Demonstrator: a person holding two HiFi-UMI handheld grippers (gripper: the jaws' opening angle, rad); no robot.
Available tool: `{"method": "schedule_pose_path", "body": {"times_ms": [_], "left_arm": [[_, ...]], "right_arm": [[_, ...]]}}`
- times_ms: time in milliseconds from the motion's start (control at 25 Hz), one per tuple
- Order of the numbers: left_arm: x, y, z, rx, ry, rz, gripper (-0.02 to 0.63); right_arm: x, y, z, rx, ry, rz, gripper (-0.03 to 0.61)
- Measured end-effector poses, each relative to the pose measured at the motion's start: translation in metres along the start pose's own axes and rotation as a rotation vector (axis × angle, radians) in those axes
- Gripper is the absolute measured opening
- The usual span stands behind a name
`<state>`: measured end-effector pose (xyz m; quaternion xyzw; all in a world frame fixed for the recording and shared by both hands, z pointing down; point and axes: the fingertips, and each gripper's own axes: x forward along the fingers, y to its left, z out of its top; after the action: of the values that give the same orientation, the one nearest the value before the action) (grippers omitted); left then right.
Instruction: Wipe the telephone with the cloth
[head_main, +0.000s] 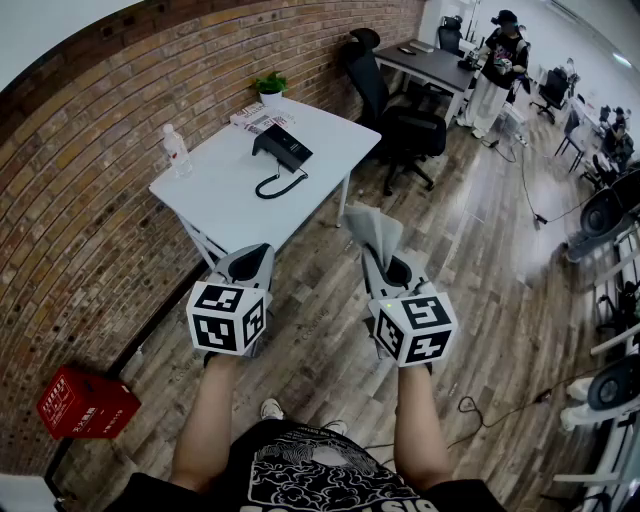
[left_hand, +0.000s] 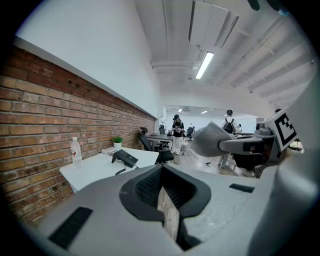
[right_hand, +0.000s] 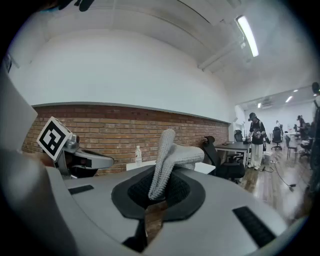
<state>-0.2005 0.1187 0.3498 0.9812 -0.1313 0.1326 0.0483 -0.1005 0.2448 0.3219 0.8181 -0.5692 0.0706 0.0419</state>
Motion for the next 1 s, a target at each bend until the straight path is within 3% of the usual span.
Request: {"method": "schedule_pose_path", "body": {"times_ms": [640, 1000], "left_arm": [[0.020, -0.045, -0.016, 0.012, 0.035, 0.060, 0.006], [0.076, -0.029, -0.005, 0.012, 0.040, 0.040, 0.006]], "right_arm": [[-0.024, -0.049, -0.027, 0.042, 0.003, 0.035, 0.011], [0.019, -0.079, -0.031, 0.054, 0.019, 0.029, 0.011]]}}
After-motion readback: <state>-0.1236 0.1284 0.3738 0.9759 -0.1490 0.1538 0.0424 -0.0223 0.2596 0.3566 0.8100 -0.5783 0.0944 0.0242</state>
